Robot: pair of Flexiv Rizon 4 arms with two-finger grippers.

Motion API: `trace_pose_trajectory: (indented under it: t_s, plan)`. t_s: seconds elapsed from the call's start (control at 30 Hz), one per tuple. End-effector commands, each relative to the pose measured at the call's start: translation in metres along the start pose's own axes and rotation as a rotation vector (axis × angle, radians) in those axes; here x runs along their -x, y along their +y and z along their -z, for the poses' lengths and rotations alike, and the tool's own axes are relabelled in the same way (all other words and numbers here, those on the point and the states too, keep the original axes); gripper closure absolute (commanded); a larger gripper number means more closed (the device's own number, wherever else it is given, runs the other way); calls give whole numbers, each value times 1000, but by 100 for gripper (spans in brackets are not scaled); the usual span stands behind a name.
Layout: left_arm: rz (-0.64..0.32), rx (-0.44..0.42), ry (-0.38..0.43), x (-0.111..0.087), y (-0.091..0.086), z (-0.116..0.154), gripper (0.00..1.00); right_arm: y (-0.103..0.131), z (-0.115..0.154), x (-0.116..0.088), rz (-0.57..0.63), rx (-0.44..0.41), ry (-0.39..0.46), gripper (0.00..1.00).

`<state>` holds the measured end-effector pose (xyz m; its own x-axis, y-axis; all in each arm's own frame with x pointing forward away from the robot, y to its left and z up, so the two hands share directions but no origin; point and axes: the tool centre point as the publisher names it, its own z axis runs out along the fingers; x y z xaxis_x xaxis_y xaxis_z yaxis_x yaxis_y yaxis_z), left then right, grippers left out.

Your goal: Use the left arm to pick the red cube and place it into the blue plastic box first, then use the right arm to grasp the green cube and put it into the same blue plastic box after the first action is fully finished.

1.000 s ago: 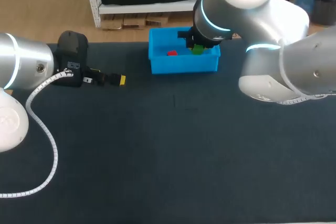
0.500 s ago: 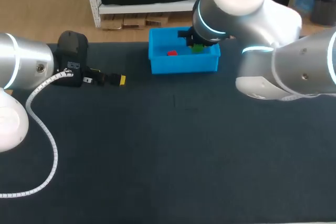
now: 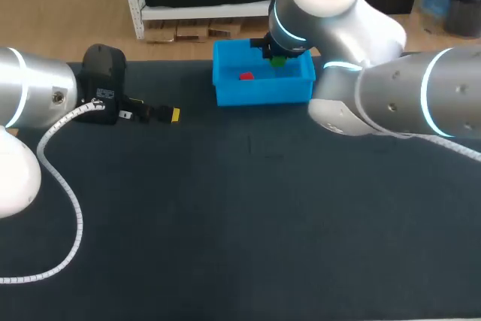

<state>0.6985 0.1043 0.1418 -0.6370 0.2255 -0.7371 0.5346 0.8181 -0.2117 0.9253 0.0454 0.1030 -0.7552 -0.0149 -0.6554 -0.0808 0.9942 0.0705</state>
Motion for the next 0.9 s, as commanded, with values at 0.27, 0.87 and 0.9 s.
trace_pose_trajectory:
  t_s: [0.27,0.87,0.9]
  plan:
    - [-2,-11,-8,-2,3,0,0,-10,-46,10,3,-13,44,100]
    - [-2,-11,-8,-2,3,0,0,-22,-61,7,-3,-27,90,100]
    - [-2,-11,-8,-2,3,0,0,-22,-62,6,-3,-29,96,100]
